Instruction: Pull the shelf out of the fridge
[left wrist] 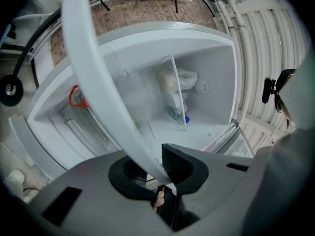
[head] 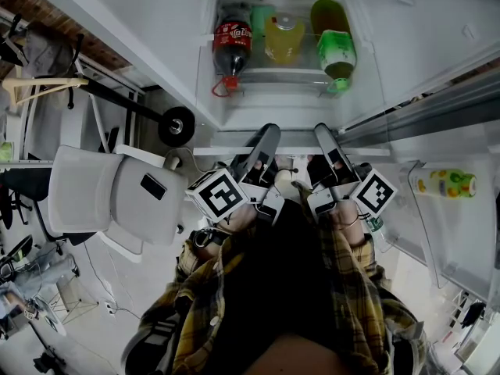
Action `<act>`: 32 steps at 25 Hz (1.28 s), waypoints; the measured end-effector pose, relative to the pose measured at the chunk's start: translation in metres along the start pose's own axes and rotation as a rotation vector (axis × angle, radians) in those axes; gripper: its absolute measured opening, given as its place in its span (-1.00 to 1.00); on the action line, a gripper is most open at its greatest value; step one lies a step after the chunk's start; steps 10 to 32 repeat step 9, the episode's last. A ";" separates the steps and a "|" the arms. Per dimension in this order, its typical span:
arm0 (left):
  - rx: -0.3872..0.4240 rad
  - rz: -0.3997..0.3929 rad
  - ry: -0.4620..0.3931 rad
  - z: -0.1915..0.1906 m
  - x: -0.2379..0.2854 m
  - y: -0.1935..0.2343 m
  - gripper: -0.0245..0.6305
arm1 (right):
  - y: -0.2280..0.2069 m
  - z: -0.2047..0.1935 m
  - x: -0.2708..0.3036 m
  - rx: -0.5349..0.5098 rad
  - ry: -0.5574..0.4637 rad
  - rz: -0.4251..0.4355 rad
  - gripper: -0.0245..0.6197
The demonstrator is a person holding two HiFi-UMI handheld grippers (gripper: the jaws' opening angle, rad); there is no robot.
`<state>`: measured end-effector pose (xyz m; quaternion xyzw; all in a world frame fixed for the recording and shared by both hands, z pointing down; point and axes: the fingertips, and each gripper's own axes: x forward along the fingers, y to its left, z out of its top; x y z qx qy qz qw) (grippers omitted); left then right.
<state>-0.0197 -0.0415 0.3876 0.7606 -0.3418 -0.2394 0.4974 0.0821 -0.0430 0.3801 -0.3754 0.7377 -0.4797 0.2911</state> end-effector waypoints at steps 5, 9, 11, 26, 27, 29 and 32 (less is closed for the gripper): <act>-0.006 0.005 -0.004 -0.001 0.000 0.001 -0.73 | -0.001 0.000 0.000 0.006 0.002 -0.003 -0.73; -0.016 0.007 -0.013 0.001 0.000 0.000 -0.73 | 0.000 0.001 0.001 0.007 0.004 -0.002 -0.73; -0.016 0.007 -0.013 0.001 0.000 0.000 -0.73 | 0.000 0.001 0.001 0.007 0.004 -0.002 -0.73; -0.016 0.007 -0.013 0.001 0.000 0.000 -0.73 | 0.000 0.001 0.001 0.007 0.004 -0.002 -0.73; -0.016 0.007 -0.013 0.001 0.000 0.000 -0.73 | 0.000 0.001 0.001 0.007 0.004 -0.002 -0.73; -0.016 0.007 -0.013 0.001 0.000 0.000 -0.73 | 0.000 0.001 0.001 0.007 0.004 -0.002 -0.73; -0.016 0.007 -0.013 0.001 0.000 0.000 -0.73 | 0.000 0.001 0.001 0.007 0.004 -0.002 -0.73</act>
